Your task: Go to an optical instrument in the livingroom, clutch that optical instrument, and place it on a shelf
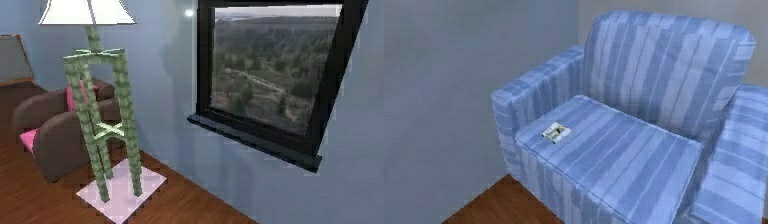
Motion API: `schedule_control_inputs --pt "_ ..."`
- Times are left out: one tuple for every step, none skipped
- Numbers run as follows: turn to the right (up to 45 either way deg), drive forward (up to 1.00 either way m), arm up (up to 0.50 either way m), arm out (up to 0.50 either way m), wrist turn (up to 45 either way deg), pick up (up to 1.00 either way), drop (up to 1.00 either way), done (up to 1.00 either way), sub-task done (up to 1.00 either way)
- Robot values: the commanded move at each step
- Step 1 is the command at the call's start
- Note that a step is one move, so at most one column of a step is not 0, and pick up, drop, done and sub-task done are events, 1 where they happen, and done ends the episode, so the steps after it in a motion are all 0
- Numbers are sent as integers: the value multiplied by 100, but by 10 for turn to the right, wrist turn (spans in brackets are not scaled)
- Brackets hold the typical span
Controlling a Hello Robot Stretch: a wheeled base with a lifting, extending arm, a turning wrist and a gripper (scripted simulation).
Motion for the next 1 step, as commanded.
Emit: schedule_control_inputs --pt "450 0 0 0 0 0 0 0 0"
